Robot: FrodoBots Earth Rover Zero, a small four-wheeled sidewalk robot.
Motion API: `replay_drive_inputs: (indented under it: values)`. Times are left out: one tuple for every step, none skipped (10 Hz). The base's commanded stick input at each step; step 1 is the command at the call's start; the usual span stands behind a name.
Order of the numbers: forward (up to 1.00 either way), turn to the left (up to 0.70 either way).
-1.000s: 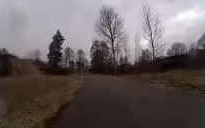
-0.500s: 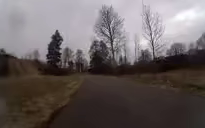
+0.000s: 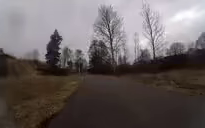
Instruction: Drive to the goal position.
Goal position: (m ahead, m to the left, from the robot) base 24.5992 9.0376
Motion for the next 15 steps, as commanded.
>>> replay_drive_inputs:
  values:
    - [0.7,0.35]
    - [0.7,0.35]
    - [0.7,0.34]
    - [0.7,0.0]
    - [0.7,0.0]
    - [0.7,0.0]
    - [0.7,0.0]
    - [0.7,0.0]
    - [0.7,0.0]
    - [0.7,0.0]
    - [0.7,0.0]
    - [0.7,0.0]
    - [0.7,0.0]
    - [0.7,0.0]
    - [0.7,0.0]
